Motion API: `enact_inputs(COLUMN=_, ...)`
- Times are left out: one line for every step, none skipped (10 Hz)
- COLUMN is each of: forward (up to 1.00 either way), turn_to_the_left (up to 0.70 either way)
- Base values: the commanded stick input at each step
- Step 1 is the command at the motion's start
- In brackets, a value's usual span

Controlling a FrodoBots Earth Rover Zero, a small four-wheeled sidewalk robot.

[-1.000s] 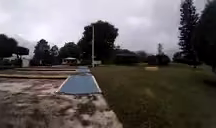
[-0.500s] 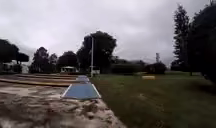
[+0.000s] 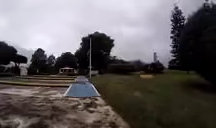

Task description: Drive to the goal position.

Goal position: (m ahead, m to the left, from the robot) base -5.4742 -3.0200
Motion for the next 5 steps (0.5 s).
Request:
enact_inputs(forward=0.43, turn_to_the_left=0.0)
enact_inputs(forward=0.0, turn_to_the_left=0.0)
enact_inputs(forward=0.0, turn_to_the_left=0.0)
enact_inputs(forward=0.0, turn_to_the_left=0.0)
enact_inputs(forward=0.0, turn_to_the_left=0.0)
